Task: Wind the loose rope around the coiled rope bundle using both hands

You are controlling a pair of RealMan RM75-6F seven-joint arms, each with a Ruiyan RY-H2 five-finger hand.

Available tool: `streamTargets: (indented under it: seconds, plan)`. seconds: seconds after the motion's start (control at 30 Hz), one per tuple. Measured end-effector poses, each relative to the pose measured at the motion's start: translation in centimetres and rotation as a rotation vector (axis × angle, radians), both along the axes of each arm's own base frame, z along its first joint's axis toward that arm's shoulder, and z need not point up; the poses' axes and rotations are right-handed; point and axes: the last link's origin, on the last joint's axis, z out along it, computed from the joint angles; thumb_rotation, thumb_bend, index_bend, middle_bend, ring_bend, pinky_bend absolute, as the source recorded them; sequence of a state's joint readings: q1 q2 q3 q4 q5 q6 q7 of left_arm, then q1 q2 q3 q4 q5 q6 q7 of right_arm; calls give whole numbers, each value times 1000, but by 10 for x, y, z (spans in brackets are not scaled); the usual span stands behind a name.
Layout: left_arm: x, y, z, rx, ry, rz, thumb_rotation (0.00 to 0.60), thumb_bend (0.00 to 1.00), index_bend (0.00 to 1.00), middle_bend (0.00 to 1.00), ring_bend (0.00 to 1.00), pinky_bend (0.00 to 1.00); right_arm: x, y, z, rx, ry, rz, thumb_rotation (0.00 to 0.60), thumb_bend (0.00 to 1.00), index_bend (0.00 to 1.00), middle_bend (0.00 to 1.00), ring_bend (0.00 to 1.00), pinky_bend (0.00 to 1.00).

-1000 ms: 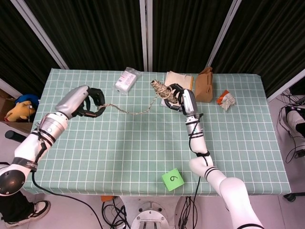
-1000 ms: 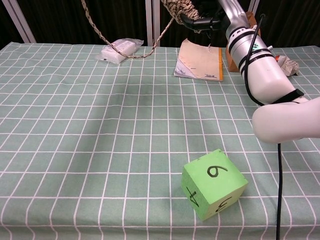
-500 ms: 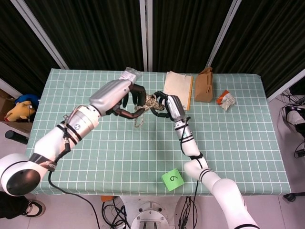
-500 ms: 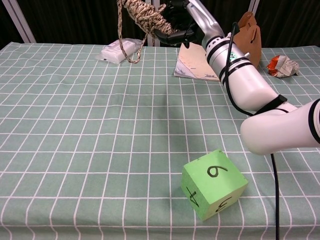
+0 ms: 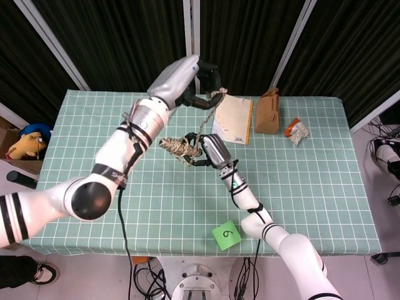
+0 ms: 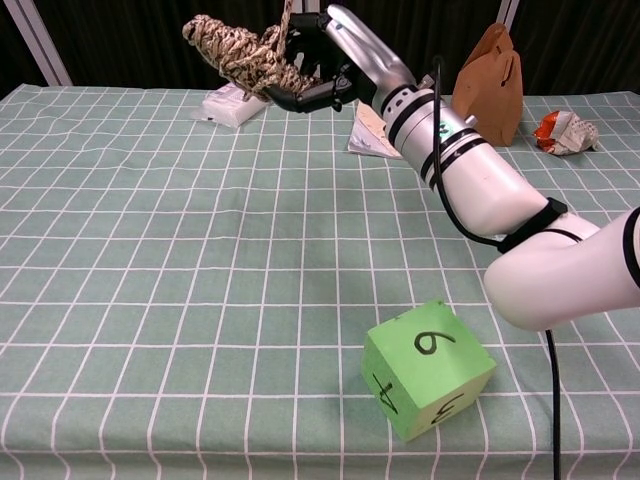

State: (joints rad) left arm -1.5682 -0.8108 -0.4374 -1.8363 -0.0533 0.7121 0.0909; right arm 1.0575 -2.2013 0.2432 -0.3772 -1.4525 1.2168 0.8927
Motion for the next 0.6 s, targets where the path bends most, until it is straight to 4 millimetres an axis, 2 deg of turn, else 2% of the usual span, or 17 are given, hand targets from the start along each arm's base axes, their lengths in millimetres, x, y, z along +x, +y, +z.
streamTargets:
  seconds: [0.2,0.6]
  plan:
    - [1,27,-7,32,-18,104,600,559,797,592,525,647,5,5,-1,14,-18,39,600,614,933,727,680,855]
    - [-10,63,-19,59,-68,231,600,561,797,597,530,649,16,17,2,24,-67,118,600,612,933,727,680,855]
